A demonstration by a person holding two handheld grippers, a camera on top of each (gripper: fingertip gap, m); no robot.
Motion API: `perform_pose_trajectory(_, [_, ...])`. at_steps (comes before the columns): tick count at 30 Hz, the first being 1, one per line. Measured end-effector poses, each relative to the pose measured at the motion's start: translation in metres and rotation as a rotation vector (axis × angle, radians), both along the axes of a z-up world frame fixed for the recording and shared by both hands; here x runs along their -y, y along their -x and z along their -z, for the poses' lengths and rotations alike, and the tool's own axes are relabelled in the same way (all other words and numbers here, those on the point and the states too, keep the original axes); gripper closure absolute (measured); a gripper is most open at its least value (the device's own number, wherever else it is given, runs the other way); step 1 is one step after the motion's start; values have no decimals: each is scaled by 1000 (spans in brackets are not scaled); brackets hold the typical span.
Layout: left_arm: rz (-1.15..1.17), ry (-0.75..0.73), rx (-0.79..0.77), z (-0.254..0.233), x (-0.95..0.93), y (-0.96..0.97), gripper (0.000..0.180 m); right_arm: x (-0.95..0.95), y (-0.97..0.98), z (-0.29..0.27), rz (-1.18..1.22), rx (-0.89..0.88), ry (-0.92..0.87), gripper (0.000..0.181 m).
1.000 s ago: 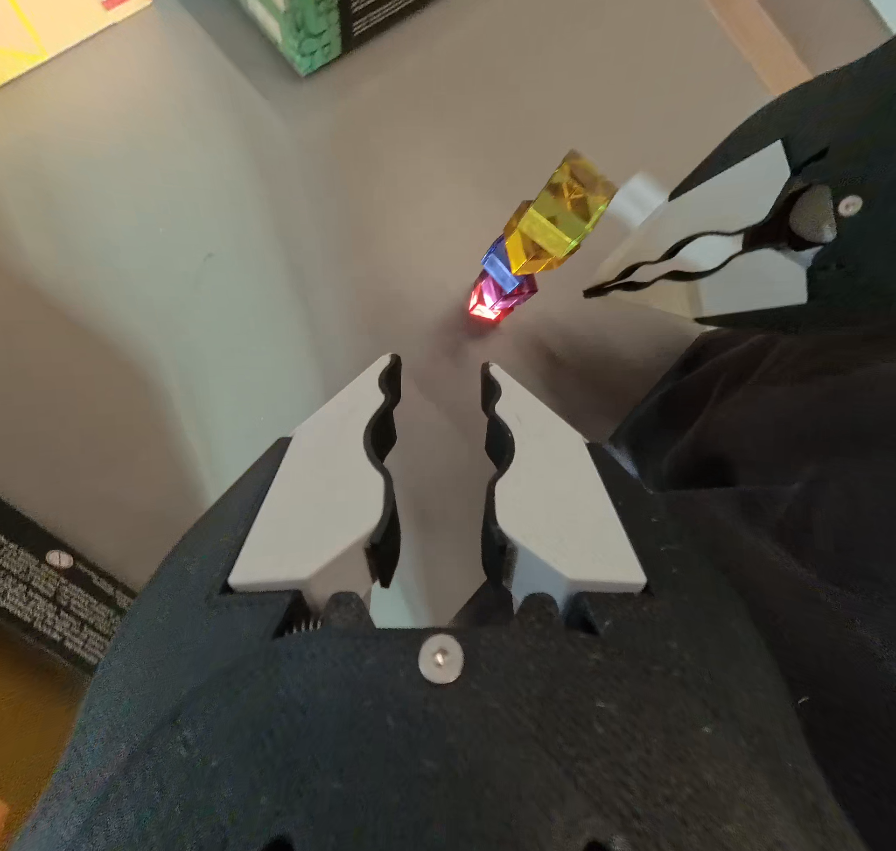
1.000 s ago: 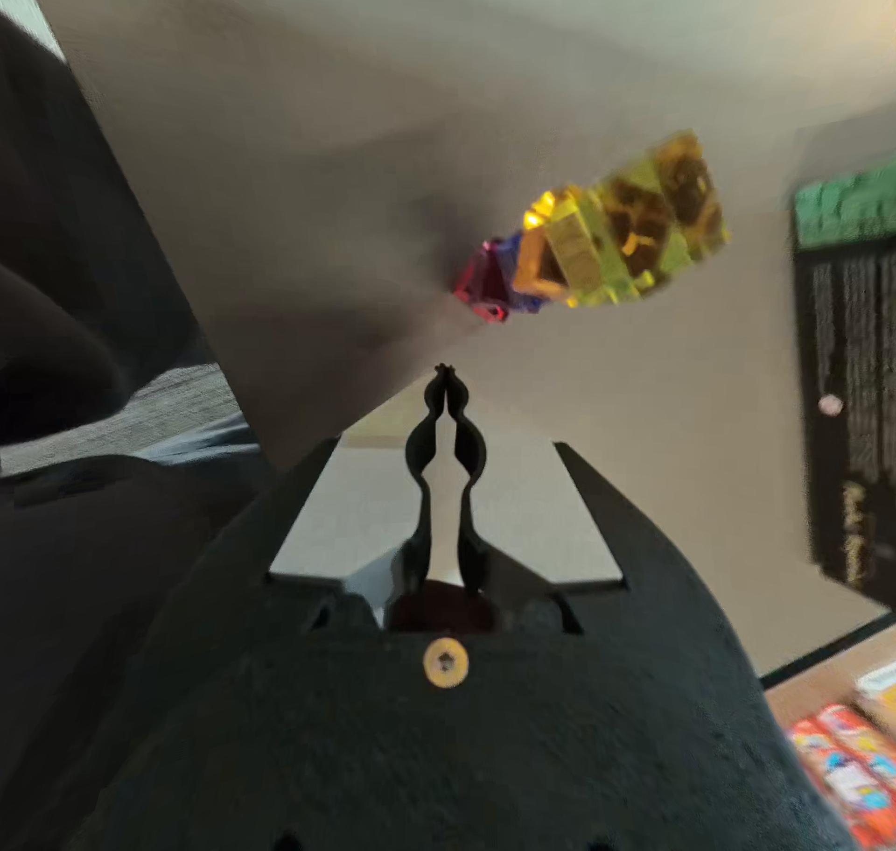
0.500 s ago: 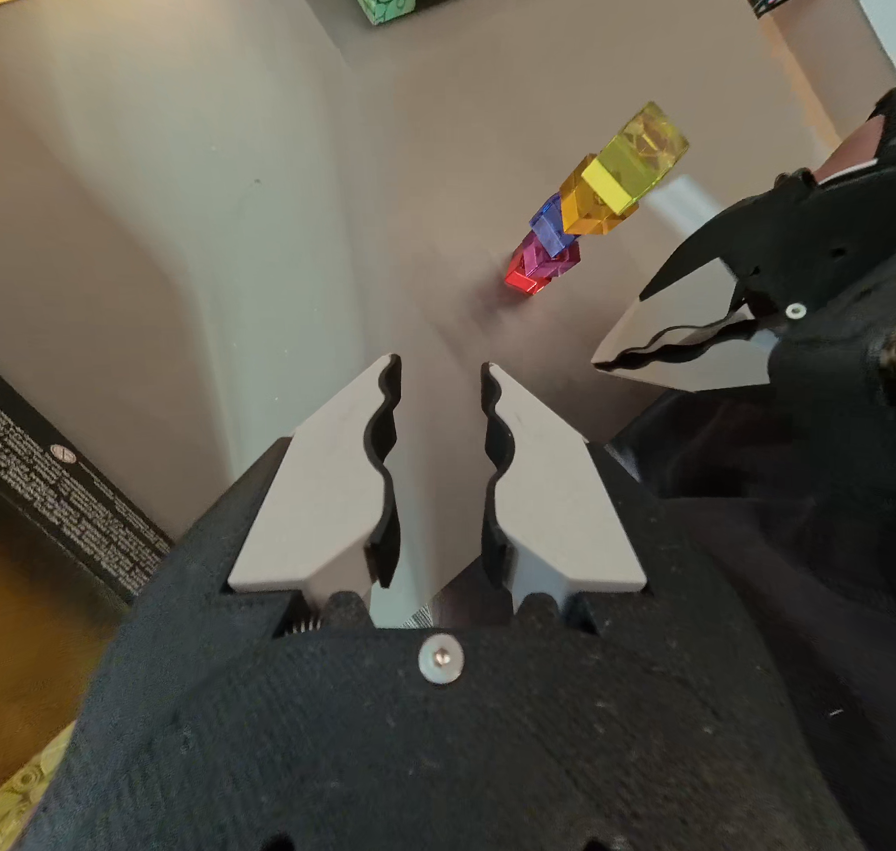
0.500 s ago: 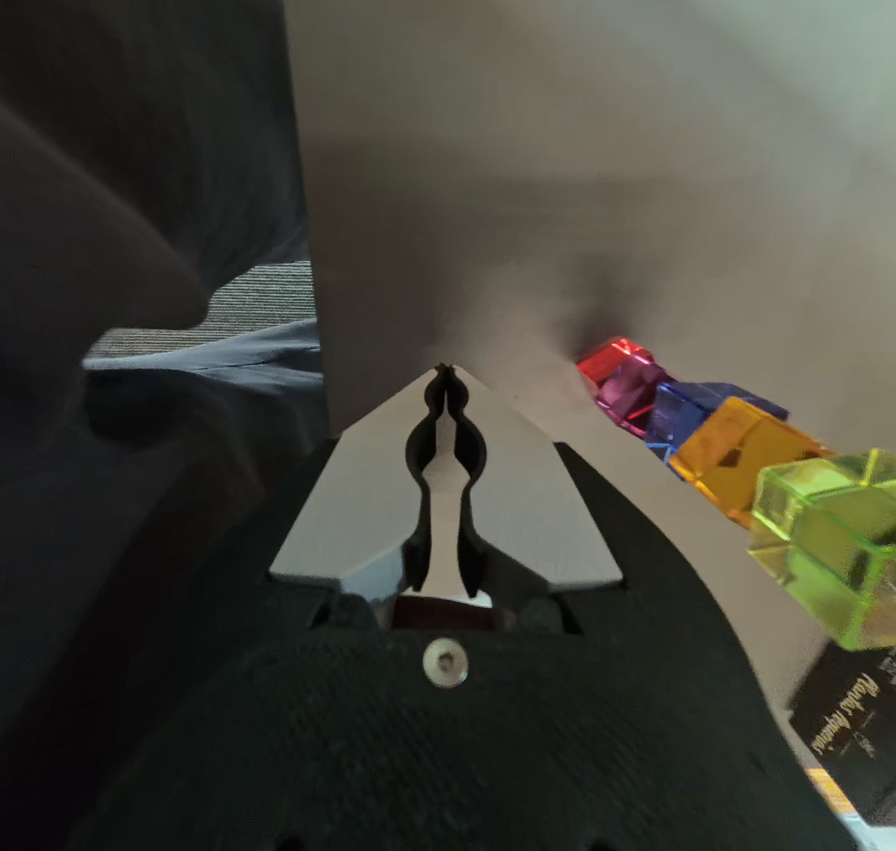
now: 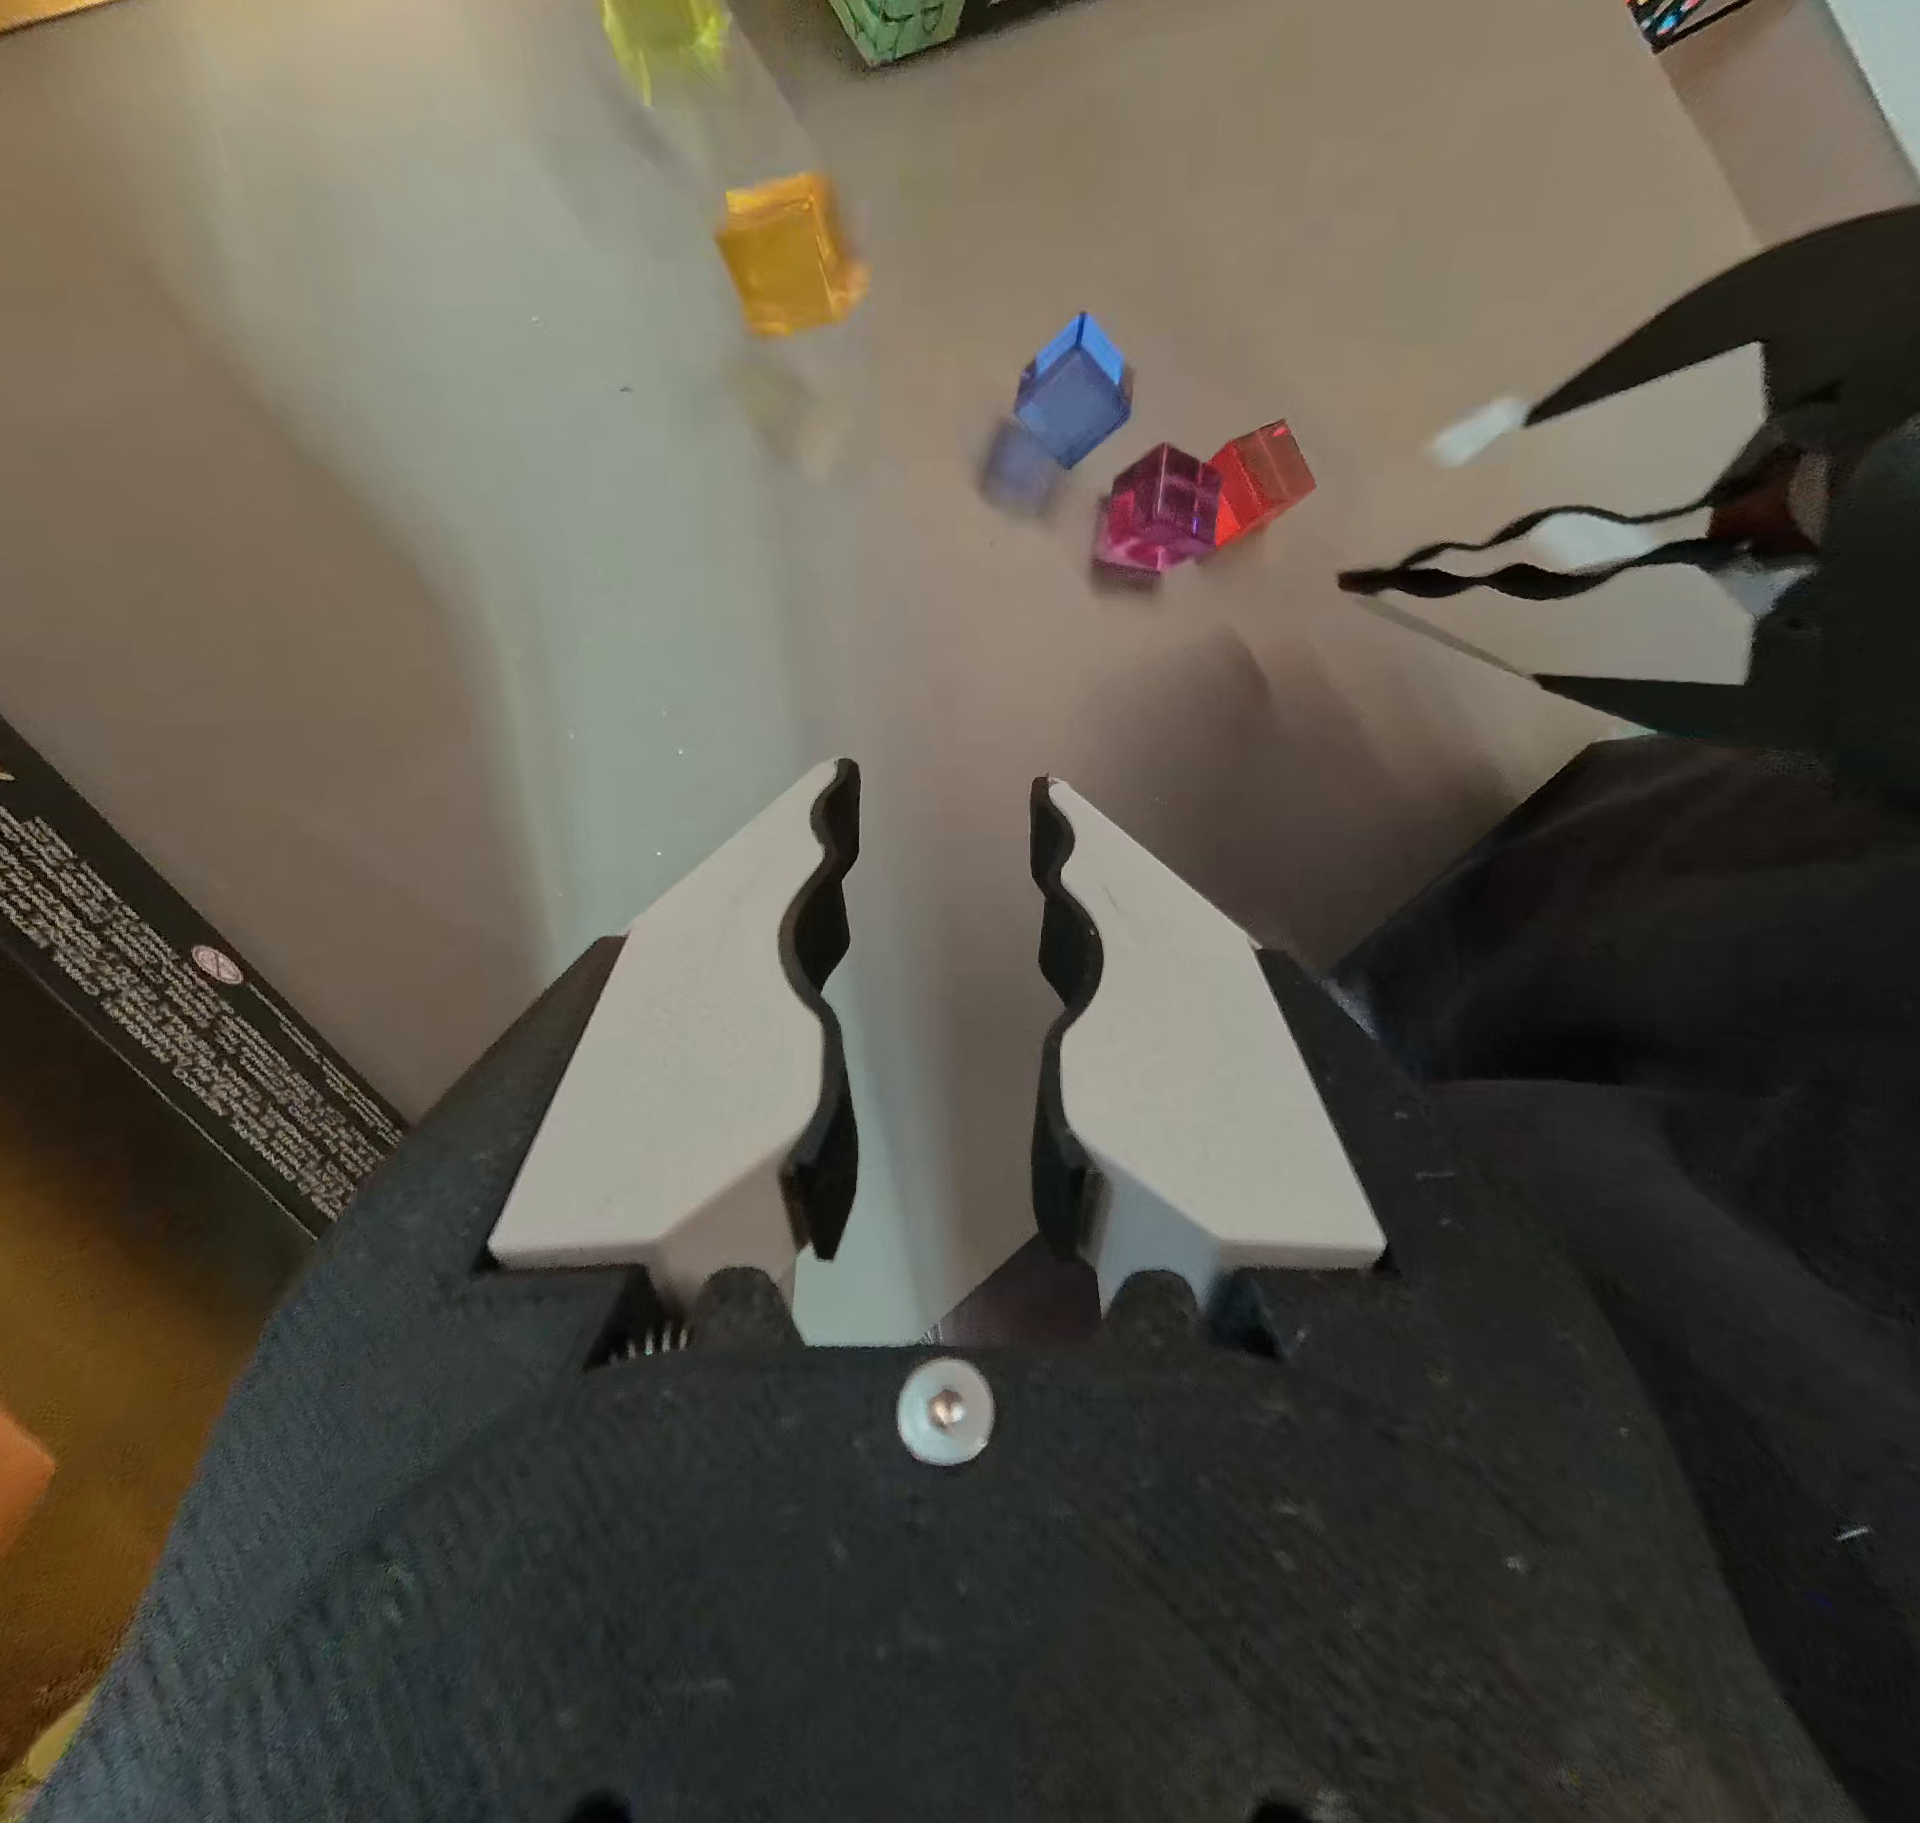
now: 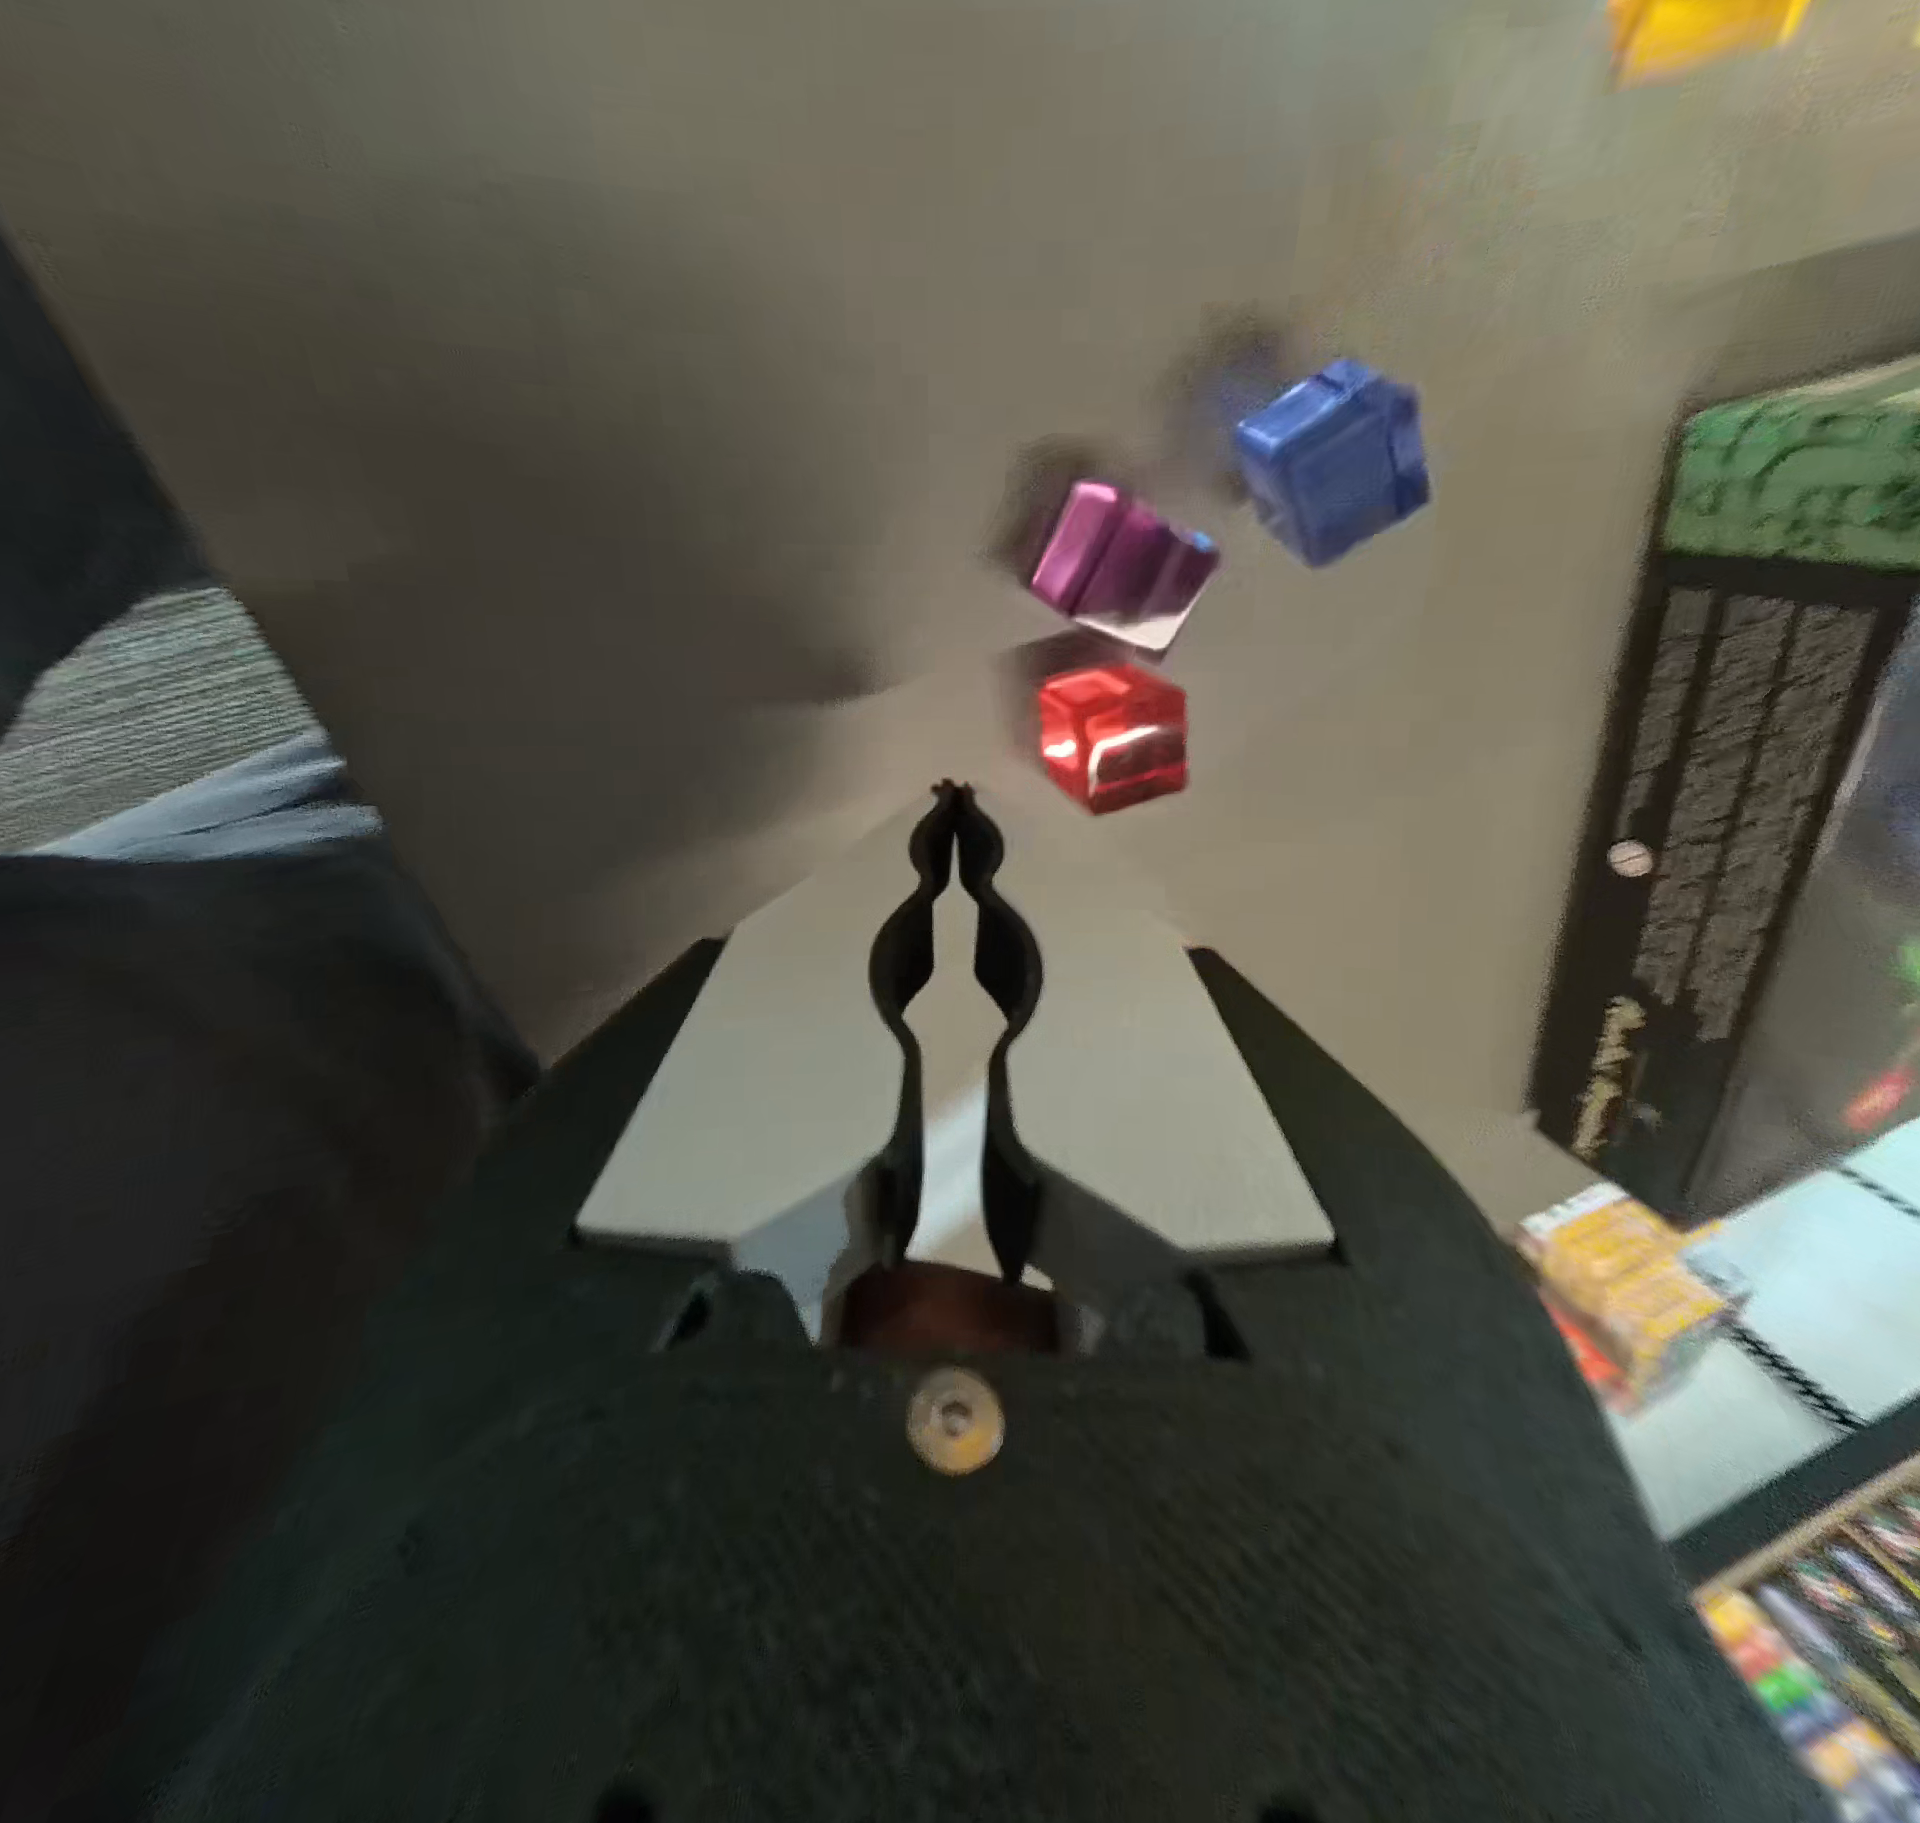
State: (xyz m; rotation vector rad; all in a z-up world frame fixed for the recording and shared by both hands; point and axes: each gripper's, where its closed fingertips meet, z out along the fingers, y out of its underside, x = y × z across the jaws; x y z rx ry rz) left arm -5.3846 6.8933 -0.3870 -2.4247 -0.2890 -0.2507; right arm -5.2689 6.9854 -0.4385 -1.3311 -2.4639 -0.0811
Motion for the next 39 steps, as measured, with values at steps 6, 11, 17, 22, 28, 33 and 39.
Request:
perform_pose_trajectory(6, [17, 6, 6, 3, -4, 4, 150, 1, -35, -3, 189, 4, 164, 181])
perform_pose_trajectory(11, [34, 22, 14, 6, -7, 4, 150, -16, -41, -14, 400, -108, 283, 163])
perform_pose_trajectory(17, [63, 39, 11, 8, -10, 0, 150, -33, -27, -15, 604, -201, 446, 133])
perform_pose_trajectory(22, [66, 61, 13, 9, -6, -4, 150, -32, -3, -7, 544, -206, 483, 128])
perform_pose_trajectory(28, [49, 81, 16, 10, 1, -6, 150, -33, 19, 16, 493, -133, 475, 124])
perform_pose_trajectory(33, [35, 87, 14, 10, 3, -8, 150, -34, 23, 25, 473, -146, 525, 148])
perform_pose_trajectory(39, [25, 89, 22, 13, 2, -11, 150, -38, 31, 1, 439, -233, 549, 148])
